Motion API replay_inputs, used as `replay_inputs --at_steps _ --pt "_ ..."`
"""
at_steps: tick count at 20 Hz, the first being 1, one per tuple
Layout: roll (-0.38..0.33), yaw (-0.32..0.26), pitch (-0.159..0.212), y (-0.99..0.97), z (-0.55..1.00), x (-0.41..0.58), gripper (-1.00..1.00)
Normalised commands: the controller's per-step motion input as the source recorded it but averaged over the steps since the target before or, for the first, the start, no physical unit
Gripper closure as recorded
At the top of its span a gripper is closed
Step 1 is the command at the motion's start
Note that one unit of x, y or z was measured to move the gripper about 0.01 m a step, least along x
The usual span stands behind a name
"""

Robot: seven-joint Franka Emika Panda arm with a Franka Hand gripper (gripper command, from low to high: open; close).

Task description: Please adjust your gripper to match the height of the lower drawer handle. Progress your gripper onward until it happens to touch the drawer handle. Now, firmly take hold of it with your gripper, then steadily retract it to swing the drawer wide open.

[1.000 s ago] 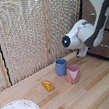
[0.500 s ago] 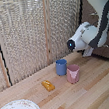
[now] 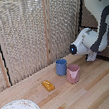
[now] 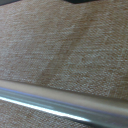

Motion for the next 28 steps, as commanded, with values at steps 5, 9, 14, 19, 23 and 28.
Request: replay_inputs --at_steps 5,9,14,19,23,28 --pt "-0.095 0.094 0.017 0.0 0.15 -0.16 1.0" --pt "0.0 -0.001 -0.001 -0.12 -0.02 -0.087 1.0" --pt "0.023 0.075 0.003 -0.01 -0.09 -0.116 1.0" --pt "0.166 0.088 -0.07 0.3 -0.07 0.013 1.0" --pt "0.277 0.026 -0.13 0.53 -0.03 0.229 1.0" --pt "0.329 0.019 -0.119 0.45 0.0 0.252 1.0"
